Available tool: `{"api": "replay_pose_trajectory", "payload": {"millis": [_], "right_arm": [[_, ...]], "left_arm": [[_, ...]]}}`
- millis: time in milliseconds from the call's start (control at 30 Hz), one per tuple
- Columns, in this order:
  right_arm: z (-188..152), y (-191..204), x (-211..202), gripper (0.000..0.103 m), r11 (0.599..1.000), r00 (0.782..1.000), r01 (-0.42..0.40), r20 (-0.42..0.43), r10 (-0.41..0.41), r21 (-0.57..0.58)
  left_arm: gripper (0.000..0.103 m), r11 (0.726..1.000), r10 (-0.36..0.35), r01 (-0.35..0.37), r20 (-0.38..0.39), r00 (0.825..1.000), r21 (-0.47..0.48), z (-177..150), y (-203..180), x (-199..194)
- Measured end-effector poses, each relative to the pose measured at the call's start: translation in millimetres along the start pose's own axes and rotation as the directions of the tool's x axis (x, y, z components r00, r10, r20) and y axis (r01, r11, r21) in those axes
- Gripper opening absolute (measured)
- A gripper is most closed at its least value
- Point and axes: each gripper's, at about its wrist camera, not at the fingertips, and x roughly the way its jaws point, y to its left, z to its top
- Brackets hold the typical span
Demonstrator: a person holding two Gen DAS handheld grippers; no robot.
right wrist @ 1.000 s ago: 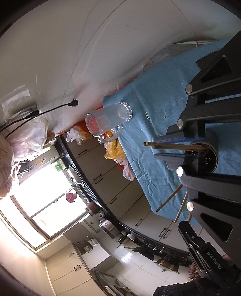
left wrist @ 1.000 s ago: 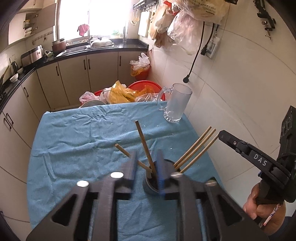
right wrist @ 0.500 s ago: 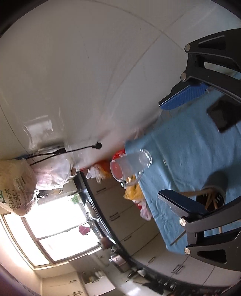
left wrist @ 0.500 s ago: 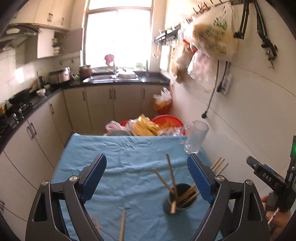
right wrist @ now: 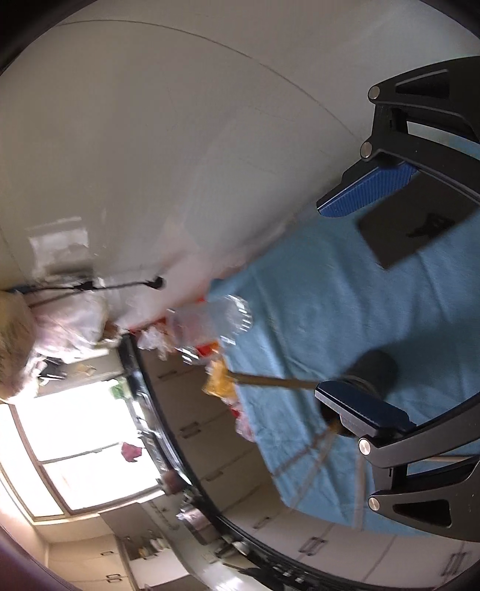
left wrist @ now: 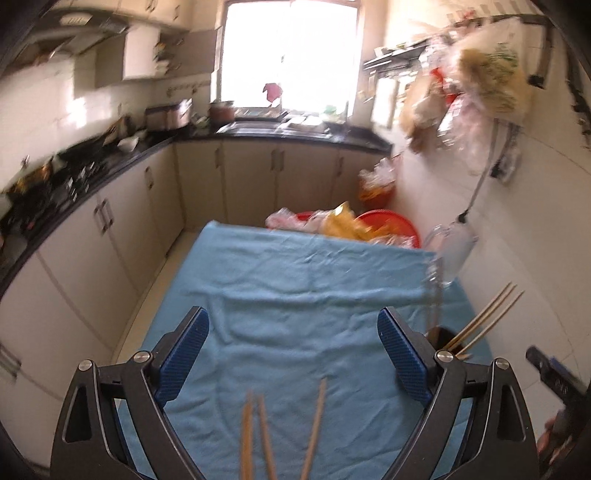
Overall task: Organize utensils
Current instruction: 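Return both tools to the chopsticks and close each on one chopstick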
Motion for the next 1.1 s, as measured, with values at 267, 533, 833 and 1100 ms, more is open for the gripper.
{"api": "replay_pose_trajectory", "payload": {"millis": [267, 533, 833, 1100], "right_arm": [[-52, 61, 6, 0.093, 0.975, 0.986, -0.128, -0.13, 0.106, -0.179], [-95, 125, 12, 0.093, 0.892, 0.949, -0.272, -0.254, 0.187, -0.361], [-120, 153, 27, 0.088, 0.848, 0.887, -0.383, -0.401, 0.228, -0.366], [-131, 177, 62, 0.05, 0.838, 0.801, -0.458, -0.546, 0.245, -0.297]], "left_arm": [[0.092, 0.994, 0.054, -0.065, -0.119, 0.991, -0.091, -43, 66, 15], [0.092, 0.979, 0.04, -0.094, -0.285, 0.958, -0.18, -103, 115, 35], [0.068, 0.993, -0.036, -0.015, -0.413, 0.91, -0.119, -155, 110, 58], [0.029, 0.995, -0.095, 0.064, -0.464, 0.881, -0.082, -162, 98, 76]]}}
